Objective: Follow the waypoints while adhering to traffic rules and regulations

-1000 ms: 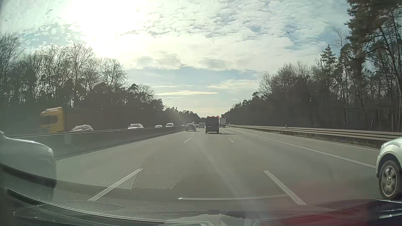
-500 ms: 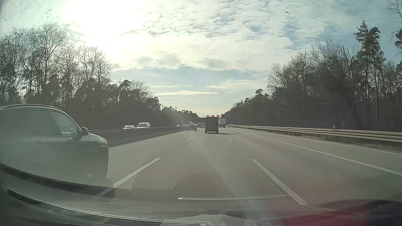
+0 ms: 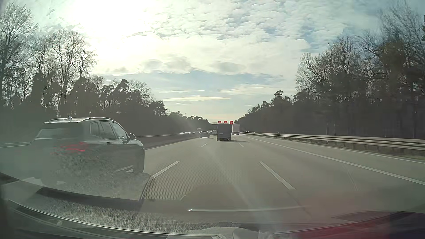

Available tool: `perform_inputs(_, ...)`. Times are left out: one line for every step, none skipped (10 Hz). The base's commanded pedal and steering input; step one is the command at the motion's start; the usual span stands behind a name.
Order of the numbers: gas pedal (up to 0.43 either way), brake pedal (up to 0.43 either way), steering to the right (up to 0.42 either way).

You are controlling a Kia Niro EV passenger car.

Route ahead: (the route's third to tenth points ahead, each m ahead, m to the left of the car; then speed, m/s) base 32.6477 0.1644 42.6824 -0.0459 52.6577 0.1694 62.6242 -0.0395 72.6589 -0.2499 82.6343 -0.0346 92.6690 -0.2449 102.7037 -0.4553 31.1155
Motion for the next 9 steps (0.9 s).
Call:
perform_inputs(0.15,0.0,-0.002)
perform_inputs(0.138,0.0,-0.002)
perform_inputs(0.13,0.0,-0.002)
perform_inputs(0.118,0.0,-0.002)
perform_inputs(0.098,0.0,-0.002)
perform_inputs(0.098,0.0,-0.002)
perform_inputs(0.079,0.0,-0.002)
perform_inputs(0.059,0.0,-0.001)
perform_inputs(0.059,0.0,-0.002)
